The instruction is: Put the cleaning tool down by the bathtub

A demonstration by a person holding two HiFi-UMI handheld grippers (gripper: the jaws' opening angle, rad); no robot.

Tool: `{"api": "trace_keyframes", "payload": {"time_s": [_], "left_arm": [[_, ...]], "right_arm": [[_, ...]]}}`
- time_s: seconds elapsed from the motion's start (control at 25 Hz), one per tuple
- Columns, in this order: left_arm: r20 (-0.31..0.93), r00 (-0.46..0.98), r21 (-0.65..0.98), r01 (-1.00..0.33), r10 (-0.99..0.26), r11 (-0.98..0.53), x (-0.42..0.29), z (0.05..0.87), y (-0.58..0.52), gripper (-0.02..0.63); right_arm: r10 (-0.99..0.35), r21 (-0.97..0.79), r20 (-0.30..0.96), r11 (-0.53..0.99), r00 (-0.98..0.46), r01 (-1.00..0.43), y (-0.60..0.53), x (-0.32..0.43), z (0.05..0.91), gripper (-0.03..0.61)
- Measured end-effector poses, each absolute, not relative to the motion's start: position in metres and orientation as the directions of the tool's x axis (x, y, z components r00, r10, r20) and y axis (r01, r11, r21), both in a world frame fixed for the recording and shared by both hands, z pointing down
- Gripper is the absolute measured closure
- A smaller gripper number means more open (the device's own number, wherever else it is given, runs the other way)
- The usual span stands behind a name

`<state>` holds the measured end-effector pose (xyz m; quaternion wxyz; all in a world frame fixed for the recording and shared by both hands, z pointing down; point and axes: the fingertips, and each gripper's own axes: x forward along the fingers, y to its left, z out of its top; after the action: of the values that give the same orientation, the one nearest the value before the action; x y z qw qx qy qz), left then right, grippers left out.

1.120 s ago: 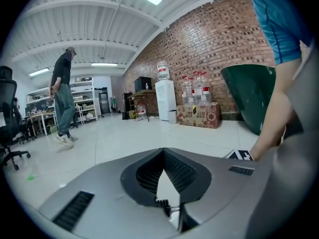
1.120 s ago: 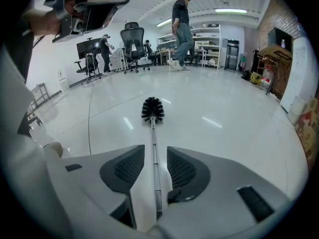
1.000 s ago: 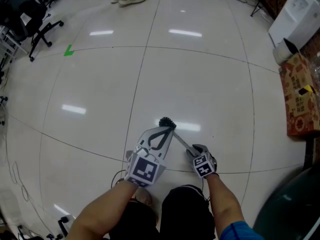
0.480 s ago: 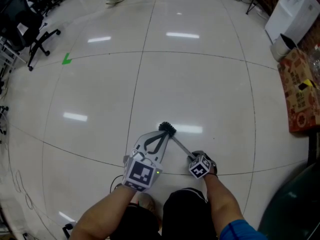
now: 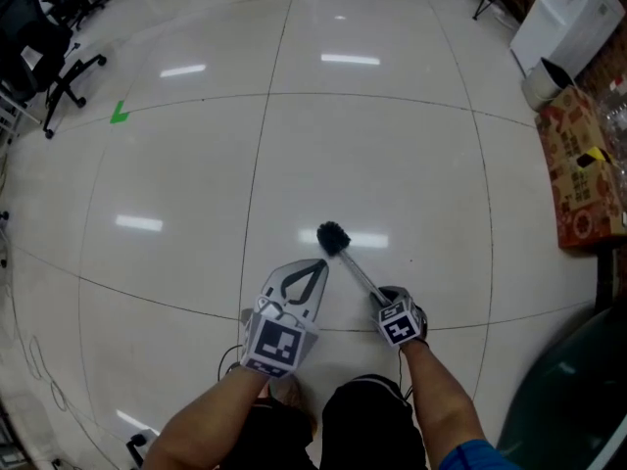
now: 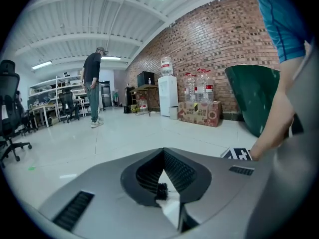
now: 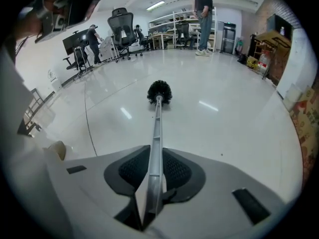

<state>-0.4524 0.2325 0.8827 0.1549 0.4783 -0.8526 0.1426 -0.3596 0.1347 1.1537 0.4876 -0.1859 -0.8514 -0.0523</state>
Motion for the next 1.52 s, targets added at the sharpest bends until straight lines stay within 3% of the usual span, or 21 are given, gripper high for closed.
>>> {"api": "trace_keyframes", "payload": {"time_s": [0.32, 0.64, 0.92, 1.16, 1.52], "left_arm": [[0.516, -0.433, -0.047, -0.876, -0.739, 0.48, -0.369, 0.835, 0.237, 0.614], [0.448, -0.52, -0.032, -0.822, -0.727, 0.569, -0.351, 0.694, 0.21, 0.614], [0.389, -0.469, -0.028, -0.866, -0.793, 0.499, -0.31, 0.569, 0.162, 0.614], [0.367, -0.414, 0.005, -0.894, -0.833, 0.447, -0.281, 0.527, 0.123, 0.614], [0.349, -0.251, 0.008, -0.963, -0.903, 0.27, -0.228, 0.52, 0.068, 0.614]], "right_arm": [[0.232, -0.101, 0.809, 0.96, -0.54, 0.263, 0.121, -0.308, 0.985, 0.483], [0.15, -0.078, 0.715, 0.988, -0.683, 0.135, 0.091, -0.282, 0.793, 0.483], [0.084, -0.072, 0.655, 0.996, -0.751, 0.049, 0.065, -0.229, 0.655, 0.483], [0.013, -0.045, 0.602, 0.999, -0.799, -0.018, 0.043, -0.2, 0.589, 0.483], [-0.135, -0.006, 0.611, 0.985, -0.78, -0.175, 0.013, -0.124, 0.566, 0.483]]}}
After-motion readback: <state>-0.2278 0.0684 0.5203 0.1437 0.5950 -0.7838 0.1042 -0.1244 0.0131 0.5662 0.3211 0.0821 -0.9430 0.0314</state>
